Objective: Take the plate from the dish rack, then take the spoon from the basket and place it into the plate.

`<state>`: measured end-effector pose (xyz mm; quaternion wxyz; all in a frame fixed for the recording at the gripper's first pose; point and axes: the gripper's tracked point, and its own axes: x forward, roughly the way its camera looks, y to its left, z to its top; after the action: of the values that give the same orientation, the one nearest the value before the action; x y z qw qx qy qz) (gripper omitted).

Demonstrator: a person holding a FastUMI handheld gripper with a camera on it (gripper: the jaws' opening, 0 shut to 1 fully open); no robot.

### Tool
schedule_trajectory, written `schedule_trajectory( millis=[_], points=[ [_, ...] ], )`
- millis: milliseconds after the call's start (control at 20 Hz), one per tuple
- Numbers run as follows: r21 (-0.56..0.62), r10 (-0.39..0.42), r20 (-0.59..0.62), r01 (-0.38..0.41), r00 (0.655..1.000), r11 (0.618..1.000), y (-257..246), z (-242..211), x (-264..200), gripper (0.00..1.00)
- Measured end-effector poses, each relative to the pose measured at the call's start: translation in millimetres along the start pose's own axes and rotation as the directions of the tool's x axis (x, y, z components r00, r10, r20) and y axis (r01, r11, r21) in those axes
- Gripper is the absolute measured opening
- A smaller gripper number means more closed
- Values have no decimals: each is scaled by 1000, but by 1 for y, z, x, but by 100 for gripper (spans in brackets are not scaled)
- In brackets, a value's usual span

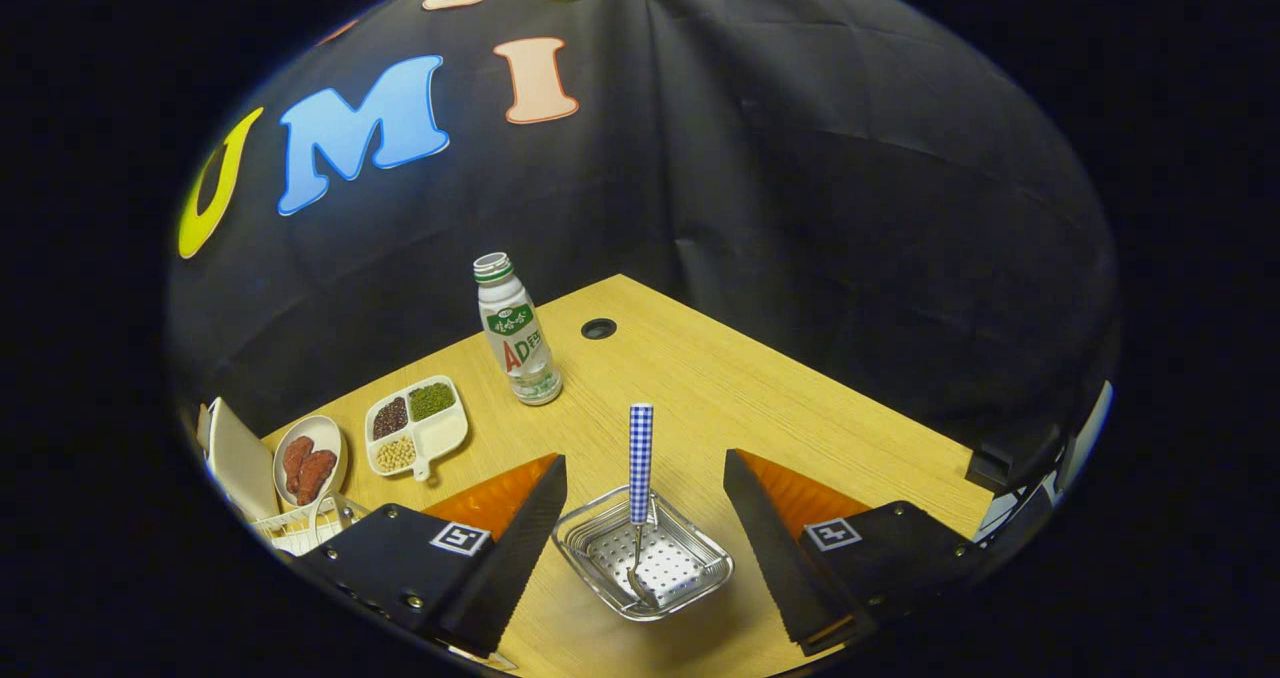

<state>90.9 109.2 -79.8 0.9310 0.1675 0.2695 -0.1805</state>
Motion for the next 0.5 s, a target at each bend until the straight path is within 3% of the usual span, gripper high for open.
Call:
schedule_trajectory(
  millis=[300, 500],
  points=[
    [4, -11, -36, 11, 999, 1000, 1, 0, 35, 98],
    [8, -16, -63, 16, 998, 1000, -1, -9, 46, 86]
  ],
)
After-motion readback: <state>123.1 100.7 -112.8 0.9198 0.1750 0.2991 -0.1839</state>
